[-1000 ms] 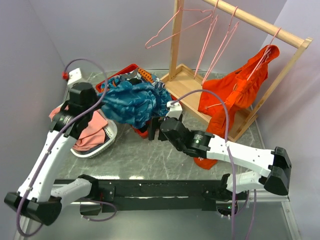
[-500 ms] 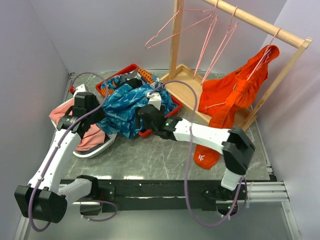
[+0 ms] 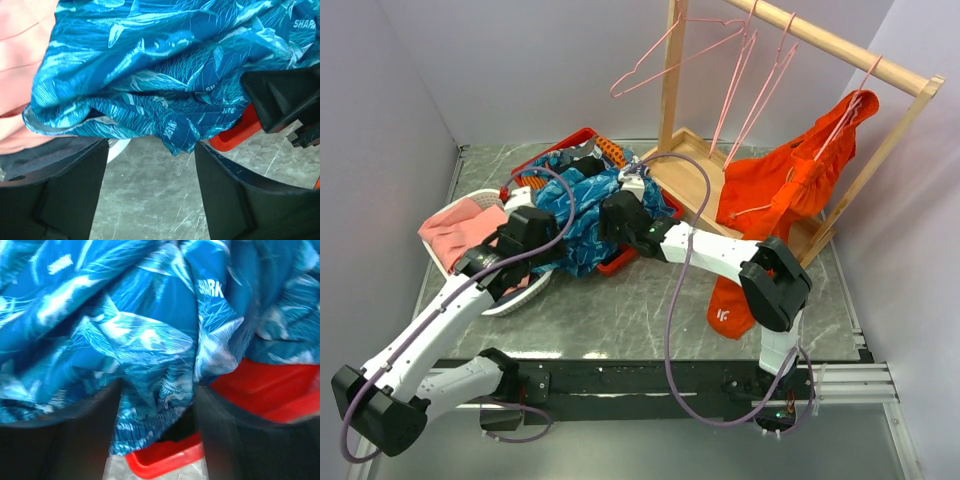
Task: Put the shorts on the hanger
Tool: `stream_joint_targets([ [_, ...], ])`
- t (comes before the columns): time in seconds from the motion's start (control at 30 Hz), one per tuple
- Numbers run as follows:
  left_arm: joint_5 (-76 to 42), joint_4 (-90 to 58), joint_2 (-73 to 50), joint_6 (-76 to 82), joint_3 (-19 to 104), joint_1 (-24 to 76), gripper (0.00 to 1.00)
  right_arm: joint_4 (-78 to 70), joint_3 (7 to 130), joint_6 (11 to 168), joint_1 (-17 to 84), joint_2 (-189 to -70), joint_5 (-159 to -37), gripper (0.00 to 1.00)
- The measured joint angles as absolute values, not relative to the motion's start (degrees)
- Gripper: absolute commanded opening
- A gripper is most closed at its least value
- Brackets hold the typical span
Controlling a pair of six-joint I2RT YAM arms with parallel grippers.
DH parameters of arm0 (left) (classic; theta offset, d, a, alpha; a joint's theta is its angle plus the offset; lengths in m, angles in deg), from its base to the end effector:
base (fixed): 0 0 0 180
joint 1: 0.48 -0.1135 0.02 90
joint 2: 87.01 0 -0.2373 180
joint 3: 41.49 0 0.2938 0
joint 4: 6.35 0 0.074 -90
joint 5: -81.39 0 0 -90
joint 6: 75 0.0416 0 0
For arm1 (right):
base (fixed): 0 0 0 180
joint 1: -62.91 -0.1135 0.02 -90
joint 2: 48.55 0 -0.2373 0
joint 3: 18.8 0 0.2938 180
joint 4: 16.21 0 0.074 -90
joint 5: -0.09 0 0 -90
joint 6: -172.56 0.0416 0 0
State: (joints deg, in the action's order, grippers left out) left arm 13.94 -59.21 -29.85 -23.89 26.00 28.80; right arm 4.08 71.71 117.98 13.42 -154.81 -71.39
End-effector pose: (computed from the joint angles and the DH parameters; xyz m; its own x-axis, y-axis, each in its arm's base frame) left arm 0.2374 -0.1148 0.2896 -0.5878 -0.3352 -0.7363 -0.2105 0.9421 -0.2609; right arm 0.3095 0.3419 0.1948 -0.6326 0.1056 -0.7673 -0.2300 0.9203 0.3163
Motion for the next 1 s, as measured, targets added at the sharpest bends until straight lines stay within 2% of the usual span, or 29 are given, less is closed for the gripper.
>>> stream_joint_targets([
  [0.1, 16.5, -60.0, -29.3, -25.2, 26.0, 31.4, 0.76, 3.4, 73.0, 118.0, 13.3, -155.8, -72.7, 0.25],
  [0.2, 18.6, -60.0, -28.3, -25.7, 26.0, 33.0, 0.74, 3.5, 73.5, 118.2, 13.2, -155.8, -73.1, 0.15],
  [0.43, 21.7, -60.0, -22.8, -26.2, 26.0, 36.7, 0.73, 5.2, 75.5, 118.8, 13.2, -155.8, -72.9, 0.09],
  [0.83, 23.4, -58.9, -17.7, -26.2, 26.0, 37.8, 0.64, 7.7, 77.4, 118.9, 13.3, -155.8, -72.5, 0.07],
  [1.0, 25.6, -58.2, -15.0, -26.4, 26.1, 37.9, 0.53, 9.0, 77.4, 119.0, 13.6, -155.8, -71.6, 0.06],
])
